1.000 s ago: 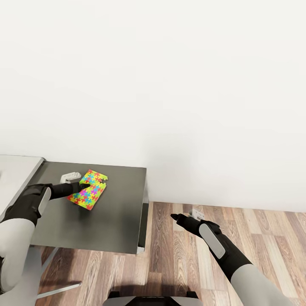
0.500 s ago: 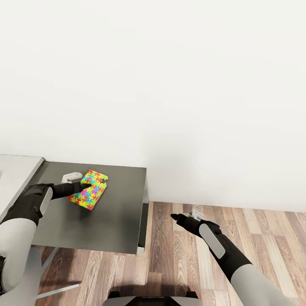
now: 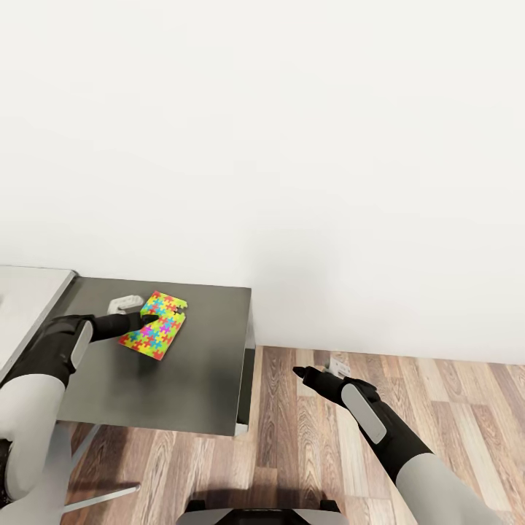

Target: Put all the toys in the child's room - the three board games (two on the bed and one on the table), the two jigsaw puzzles on the table, and the tennis ball on the table - inside the toy box on the table in the child's room.

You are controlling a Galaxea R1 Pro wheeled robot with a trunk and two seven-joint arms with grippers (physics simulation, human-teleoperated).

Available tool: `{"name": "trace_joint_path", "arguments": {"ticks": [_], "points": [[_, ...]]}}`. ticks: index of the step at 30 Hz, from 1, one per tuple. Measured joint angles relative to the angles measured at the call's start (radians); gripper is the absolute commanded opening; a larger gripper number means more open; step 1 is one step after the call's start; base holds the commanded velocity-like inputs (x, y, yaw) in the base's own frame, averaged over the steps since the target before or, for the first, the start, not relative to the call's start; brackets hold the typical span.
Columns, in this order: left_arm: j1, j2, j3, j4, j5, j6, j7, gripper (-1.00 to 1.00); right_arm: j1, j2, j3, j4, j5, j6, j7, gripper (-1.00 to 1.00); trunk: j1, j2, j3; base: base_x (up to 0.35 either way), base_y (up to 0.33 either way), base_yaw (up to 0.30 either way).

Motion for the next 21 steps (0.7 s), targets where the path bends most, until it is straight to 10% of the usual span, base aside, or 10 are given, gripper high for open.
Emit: {"name": "trace_joint_path", "arguments": {"ticks": [21], "points": [[0.001, -0.026, -0.004, -0.015, -0.005, 0.000, 0.002, 1.00, 0.000, 0.000, 0.000, 0.000, 0.000, 0.000, 0.000, 1.00, 0.000, 0.000, 0.000, 0.000, 0.000, 0.000]]}}
